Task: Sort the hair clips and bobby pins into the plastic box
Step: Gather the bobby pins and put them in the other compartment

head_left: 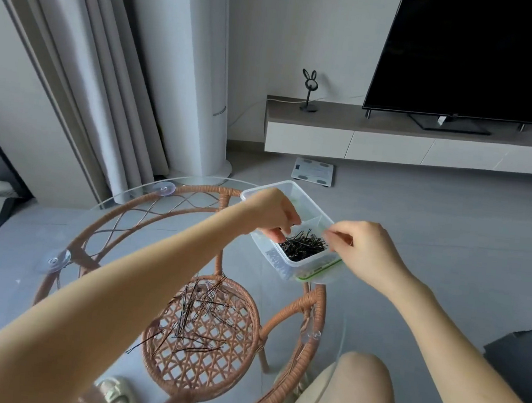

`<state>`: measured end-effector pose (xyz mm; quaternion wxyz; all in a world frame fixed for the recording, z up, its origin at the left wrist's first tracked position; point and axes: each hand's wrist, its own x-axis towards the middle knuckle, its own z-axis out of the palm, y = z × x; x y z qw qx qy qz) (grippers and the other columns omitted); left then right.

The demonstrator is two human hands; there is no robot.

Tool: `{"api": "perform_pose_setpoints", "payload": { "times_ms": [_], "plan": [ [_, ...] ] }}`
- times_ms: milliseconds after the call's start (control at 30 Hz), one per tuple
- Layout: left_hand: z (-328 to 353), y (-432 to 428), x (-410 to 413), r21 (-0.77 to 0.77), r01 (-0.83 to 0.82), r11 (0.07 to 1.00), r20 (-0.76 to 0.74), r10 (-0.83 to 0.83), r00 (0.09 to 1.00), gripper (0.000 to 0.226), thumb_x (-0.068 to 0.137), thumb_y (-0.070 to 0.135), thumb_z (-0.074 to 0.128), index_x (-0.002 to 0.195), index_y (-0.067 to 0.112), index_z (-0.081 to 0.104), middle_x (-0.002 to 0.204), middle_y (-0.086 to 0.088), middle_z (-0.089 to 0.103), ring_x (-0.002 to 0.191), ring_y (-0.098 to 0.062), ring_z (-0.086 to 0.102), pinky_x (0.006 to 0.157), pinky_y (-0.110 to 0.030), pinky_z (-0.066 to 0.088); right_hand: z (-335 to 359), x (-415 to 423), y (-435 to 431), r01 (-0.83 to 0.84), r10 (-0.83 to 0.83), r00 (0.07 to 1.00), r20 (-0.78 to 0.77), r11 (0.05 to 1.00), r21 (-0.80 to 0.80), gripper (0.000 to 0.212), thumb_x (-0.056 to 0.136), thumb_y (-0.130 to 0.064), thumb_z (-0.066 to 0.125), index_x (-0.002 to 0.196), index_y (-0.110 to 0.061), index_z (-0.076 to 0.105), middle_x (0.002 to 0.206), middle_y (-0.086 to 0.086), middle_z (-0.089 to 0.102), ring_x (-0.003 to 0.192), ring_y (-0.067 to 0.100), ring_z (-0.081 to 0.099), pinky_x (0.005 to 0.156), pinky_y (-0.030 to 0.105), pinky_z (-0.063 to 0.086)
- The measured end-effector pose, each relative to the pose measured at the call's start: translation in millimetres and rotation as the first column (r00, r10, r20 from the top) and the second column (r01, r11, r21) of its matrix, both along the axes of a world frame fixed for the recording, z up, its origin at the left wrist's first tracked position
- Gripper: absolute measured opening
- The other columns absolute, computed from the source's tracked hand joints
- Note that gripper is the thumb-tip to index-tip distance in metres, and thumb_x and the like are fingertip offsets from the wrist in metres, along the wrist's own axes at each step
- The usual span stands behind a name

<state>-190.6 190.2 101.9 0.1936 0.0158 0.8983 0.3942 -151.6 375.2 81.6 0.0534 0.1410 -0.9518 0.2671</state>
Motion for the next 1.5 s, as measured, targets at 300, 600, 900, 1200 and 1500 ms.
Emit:
{"api": "perform_pose_setpoints", "payload": {
  "times_ms": [300,600,900,1200,1500],
  "plan": [
    [-89.9,-112.8,82.7,-0.535,0.03,0.844,-0.187,-0.154,0.97,0.044,0.097,0.045,0.026,0.135,0.032,0.045,0.152,-0.005,0.032,0.142,-0.028,0.026,0.116,-0.038,0.02,-82.5,56.4,-96.8,-0.169,0.187,0.953,0.239,0.981,-0.093,0.043,0.097,-0.026,0.039,0.138,-0.01,0.039,0.144,0.006,0.043,0.134,0.017,0.037,0.11,0.026,0.026],
    [-151.5,-108.3,139.4,-0.142,-0.062,0.988,-0.403,-0.001,0.915,0.054,0.096,0.044,0.018,0.138,0.021,0.043,0.147,0.005,0.042,0.142,-0.012,0.025,0.117,-0.022,0.006,-136.7,73.1,-163.9,-0.041,0.058,0.982,0.182,0.994,-0.098,0.048,0.099,-0.021,0.029,0.145,-0.014,0.019,0.153,0.014,0.023,0.144,0.028,0.012,0.118,0.034,0.005],
    [-115.9,-126.4,171.9,0.134,-0.298,0.945,-0.245,0.323,0.914,0.032,0.087,0.031,0.055,0.118,0.023,0.06,0.12,0.005,0.062,0.113,-0.013,0.055,0.104,-0.035,0.043,-110.7,112.5,-128.2,-0.127,0.27,0.916,0.295,0.895,-0.427,0.049,0.094,-0.016,0.046,0.14,-0.023,0.033,0.134,-0.003,0.054,0.115,0.004,0.052,0.101,0.024,0.041],
    [-117.7,-123.0,187.9,-0.493,-0.167,0.854,-0.218,0.065,0.974,0.074,0.067,0.07,0.059,0.115,0.014,0.051,0.116,-0.004,0.049,0.107,-0.02,0.046,0.093,-0.029,0.042,-104.0,114.7,-129.1,-0.173,0.124,0.977,0.175,0.94,0.295,0.11,0.055,-0.088,0.036,0.131,-0.009,0.043,0.122,0.006,0.049,0.112,0.022,0.043,0.096,0.034,0.038],
    [-116.0,-108.6,171.4,-0.49,-0.026,0.871,-0.178,-0.071,0.981,0.055,0.073,0.044,0.072,0.111,0.01,0.052,0.112,-0.007,0.052,0.103,-0.024,0.052,0.085,-0.029,0.042,-106.9,103.1,-156.5,-0.184,0.17,0.967,0.188,0.981,0.058,0.027,0.087,-0.017,0.061,0.112,-0.006,0.061,0.112,0.009,0.063,0.105,0.024,0.056,0.088,0.03,0.044]
  ]
}}
